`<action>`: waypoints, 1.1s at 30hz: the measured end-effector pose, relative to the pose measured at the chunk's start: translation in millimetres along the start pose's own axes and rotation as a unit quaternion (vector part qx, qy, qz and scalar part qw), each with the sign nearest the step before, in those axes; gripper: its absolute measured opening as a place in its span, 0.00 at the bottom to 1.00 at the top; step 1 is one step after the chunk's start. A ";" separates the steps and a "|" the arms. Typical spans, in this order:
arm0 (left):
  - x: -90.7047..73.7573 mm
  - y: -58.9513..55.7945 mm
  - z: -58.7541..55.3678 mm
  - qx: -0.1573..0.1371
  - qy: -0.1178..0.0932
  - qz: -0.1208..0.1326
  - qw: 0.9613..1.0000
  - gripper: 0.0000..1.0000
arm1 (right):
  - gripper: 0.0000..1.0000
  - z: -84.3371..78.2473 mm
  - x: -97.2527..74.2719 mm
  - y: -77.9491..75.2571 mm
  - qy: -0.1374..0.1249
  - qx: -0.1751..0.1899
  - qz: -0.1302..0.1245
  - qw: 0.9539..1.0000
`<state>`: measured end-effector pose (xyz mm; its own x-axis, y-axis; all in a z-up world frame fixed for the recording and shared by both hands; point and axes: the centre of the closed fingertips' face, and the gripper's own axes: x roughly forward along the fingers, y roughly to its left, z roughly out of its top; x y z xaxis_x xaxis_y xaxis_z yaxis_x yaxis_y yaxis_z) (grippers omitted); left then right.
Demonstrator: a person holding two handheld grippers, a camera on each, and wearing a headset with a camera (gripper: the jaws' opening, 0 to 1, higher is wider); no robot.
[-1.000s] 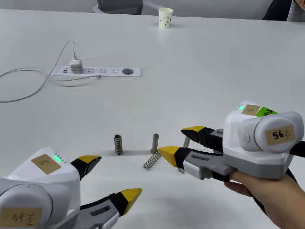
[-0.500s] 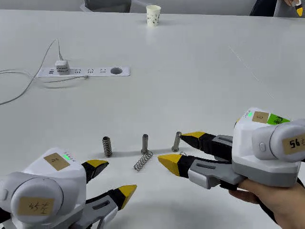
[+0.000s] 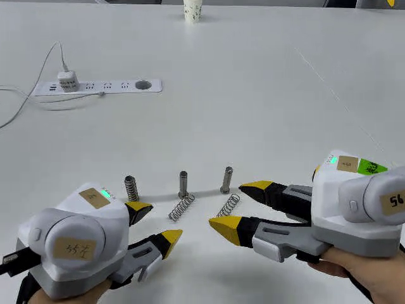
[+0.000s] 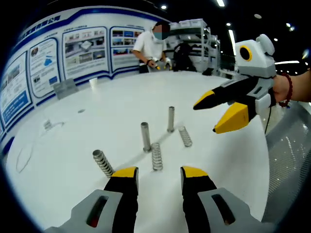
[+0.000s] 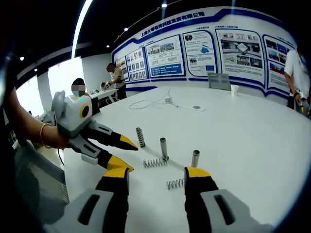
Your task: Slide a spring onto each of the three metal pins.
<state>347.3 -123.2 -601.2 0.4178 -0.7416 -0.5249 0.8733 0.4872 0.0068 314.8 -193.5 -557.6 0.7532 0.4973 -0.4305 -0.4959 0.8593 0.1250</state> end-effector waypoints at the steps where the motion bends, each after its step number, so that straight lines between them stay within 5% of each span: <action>1: 2.8 0.5 0.2 0.001 0.000 0.000 1.000 0.35 | 0.47 -1.4 -0.8 -0.5 0.001 0.001 0.000 1.000; 18: 30.3 5.7 -7.3 0.003 0.029 -0.011 1.000 0.22 | 0.48 -5.7 -4.8 -9.1 -0.009 0.037 -0.018 0.999; 33: 32.2 4.7 -11.7 0.005 0.045 -0.013 0.999 0.14 | 0.48 -7.0 -5.5 -15.2 -0.008 0.049 -0.038 0.998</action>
<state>361.9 -139.4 -628.1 0.3715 -0.7084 -0.6001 0.8861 0.4635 0.0014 315.1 -210.1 -563.4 0.7942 0.4320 -0.4274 -0.3940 0.9015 0.1791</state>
